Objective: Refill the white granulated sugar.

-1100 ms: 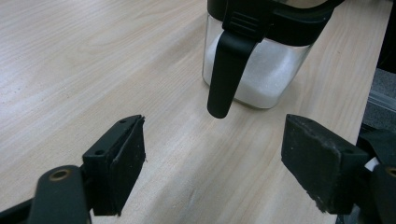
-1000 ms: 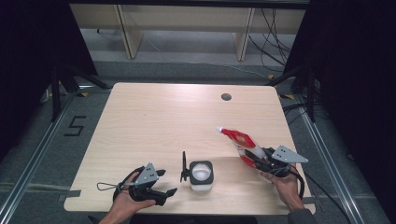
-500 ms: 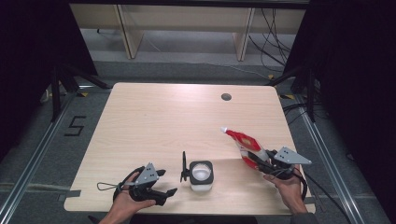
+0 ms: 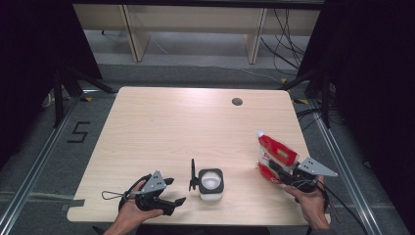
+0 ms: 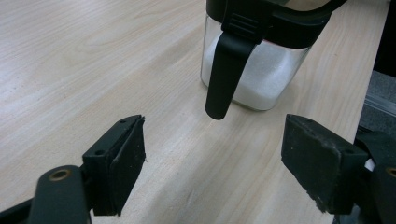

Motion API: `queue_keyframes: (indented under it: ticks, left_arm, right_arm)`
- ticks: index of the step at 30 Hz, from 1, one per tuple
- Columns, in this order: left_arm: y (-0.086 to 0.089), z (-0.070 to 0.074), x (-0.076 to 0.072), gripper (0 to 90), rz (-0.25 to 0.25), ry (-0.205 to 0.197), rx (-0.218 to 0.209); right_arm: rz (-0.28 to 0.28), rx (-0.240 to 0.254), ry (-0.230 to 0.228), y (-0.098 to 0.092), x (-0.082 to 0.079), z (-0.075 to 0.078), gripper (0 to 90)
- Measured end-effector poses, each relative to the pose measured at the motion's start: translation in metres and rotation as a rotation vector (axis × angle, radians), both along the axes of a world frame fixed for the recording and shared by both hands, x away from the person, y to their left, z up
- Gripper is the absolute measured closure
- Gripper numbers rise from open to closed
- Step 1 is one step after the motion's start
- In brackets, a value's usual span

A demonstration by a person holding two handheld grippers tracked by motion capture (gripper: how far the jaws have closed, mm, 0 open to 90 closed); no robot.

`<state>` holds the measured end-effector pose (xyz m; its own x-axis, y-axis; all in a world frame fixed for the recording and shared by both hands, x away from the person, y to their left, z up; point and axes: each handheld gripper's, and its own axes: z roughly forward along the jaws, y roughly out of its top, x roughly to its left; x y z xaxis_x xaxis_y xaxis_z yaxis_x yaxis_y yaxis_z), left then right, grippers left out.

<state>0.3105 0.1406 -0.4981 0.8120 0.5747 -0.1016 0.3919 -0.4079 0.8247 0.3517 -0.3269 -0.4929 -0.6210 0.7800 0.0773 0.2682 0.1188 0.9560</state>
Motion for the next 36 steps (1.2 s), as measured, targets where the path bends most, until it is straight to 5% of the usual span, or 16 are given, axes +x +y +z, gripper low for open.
queue_keyframes:
  ticks: [2, 4, 9, 12, 15, 19, 20, 24, 26, 27, 30, 31, 33, 36]
  left_arm:
    - [0.0, 0.0, 0.0, 21.2, 0.0, -0.007, 0.012]
    - [0.0, 0.0, 0.0, 21.1, 0.0, -0.007, 0.014]
    - [0.0, 0.0, 0.0, 21.2, -0.001, -0.022, 0.004]
    - [0.001, 0.0, 0.001, 21.1, -0.009, -0.031, 0.01]
    - [0.001, 0.001, 0.001, 21.2, -0.009, -0.029, 0.015]
    - [0.0, 0.0, 0.0, 21.2, 0.004, -0.003, 0.001]
    - [0.0, 0.0, 0.0, 21.1, 0.006, -0.004, -0.007]
    - [0.001, 0.001, 0.002, 21.1, -0.015, -0.028, 0.01]
    - [-0.001, 0.0, -0.001, 21.2, 0.015, -0.01, -0.019]
    - [0.0, 0.0, 0.0, 21.1, 0.008, -0.019, -0.008]
    - [0.001, 0.001, 0.001, 21.2, -0.004, -0.033, 0.003]
    - [0.001, 0.001, 0.001, 21.2, 0.0, -0.029, 0.0]
    - [0.001, 0.001, 0.001, 21.1, 0.0, -0.03, 0.001]
    - [0.0, 0.001, 0.001, 21.2, 0.0, -0.031, -0.005]
  right_arm:
    - [-0.018, 0.0, -0.002, -0.004, -0.001, -0.001, 64.9]
    - [-0.015, -0.052, -0.029, -0.007, 0.0, 0.0, 65.0]
    - [-0.016, 0.012, -0.001, -0.005, -0.003, 0.0, 64.4]
    - [-0.024, -0.027, -0.032, -0.007, -0.003, 0.0, 62.6]
    - [-0.03, 0.058, -0.016, -0.006, -0.007, 0.001, 57.8]
    - [-0.042, 0.068, 0.016, -0.008, -0.014, 0.004, 50.2]
    - [-0.056, 0.046, 0.025, -0.01, -0.016, 0.005, 48.4]
    - [-0.115, 0.09, 0.065, -0.011, -0.024, 0.008, 39.5]
    - [-0.112, 0.062, 0.016, -0.013, -0.025, 0.008, 37.2]
    - [-0.115, 0.084, 0.055, -0.011, -0.029, 0.01, 35.3]
    - [-0.15, 0.062, 0.063, -0.013, -0.034, 0.012, 32.2]
    - [-0.155, 0.052, 0.038, -0.015, -0.035, 0.013, 31.6]
    - [-0.177, 0.078, 0.066, -0.015, -0.042, 0.014, 29.6]
    - [-0.18, 0.044, 0.04, -0.016, -0.047, 0.014, 26.8]
